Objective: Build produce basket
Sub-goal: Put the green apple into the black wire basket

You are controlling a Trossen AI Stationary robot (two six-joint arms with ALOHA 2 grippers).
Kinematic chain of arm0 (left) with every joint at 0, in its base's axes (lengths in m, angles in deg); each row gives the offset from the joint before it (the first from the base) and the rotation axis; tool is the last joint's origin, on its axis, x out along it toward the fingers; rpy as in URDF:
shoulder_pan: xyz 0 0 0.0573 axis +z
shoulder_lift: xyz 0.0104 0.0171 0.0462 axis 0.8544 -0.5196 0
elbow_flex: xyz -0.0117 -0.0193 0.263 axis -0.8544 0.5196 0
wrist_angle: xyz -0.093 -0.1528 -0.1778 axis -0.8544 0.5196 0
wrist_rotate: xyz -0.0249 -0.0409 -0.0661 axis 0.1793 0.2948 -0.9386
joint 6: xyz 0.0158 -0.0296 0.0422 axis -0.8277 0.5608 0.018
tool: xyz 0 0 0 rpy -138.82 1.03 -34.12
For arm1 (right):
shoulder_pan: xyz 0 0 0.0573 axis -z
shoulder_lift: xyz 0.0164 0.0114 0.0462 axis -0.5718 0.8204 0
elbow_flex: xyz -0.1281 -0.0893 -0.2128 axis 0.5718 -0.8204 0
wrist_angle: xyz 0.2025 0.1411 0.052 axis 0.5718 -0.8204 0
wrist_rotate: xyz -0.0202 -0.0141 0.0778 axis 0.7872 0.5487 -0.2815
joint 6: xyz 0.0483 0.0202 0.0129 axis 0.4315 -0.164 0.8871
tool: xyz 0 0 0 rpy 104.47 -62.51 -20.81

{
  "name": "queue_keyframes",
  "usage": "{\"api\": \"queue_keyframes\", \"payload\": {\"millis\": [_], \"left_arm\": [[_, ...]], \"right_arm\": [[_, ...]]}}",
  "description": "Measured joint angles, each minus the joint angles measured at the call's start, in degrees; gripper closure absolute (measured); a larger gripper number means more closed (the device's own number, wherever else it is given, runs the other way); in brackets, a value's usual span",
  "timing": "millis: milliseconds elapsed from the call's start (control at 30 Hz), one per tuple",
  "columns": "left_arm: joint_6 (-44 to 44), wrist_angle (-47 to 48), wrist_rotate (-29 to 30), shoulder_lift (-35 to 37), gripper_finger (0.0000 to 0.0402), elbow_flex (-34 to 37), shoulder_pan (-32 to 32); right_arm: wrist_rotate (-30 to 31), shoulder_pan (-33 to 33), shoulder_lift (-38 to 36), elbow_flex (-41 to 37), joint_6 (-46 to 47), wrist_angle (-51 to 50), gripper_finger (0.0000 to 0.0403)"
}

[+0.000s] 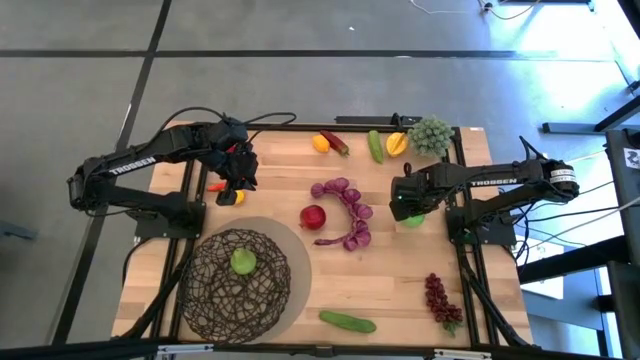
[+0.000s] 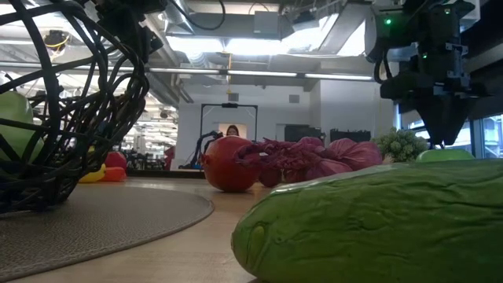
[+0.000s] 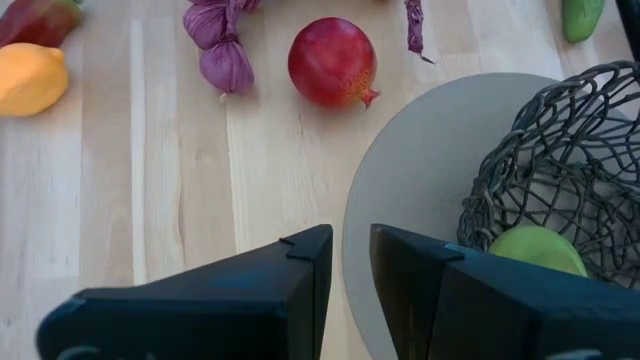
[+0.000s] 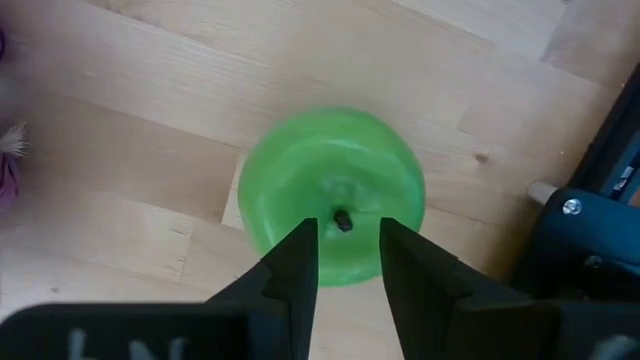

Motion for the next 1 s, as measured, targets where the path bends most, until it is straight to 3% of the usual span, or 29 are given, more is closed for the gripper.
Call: {"api": "queue_keyframes", "payload": {"millis": [700,1000], "left_arm": [[0.00,-0.02,0.01,0.00,0.0339,0.00,0.00],[0.00,0.00,0.01,-0.01,0.0339,0.01,0.00]], "right_arm": [[0.26,0.00,3.08,-0.02,0.00,0.72,0.0302],[0.50,-0.02,3.32,-0.02,0.00,0.70,0.0381]]}}
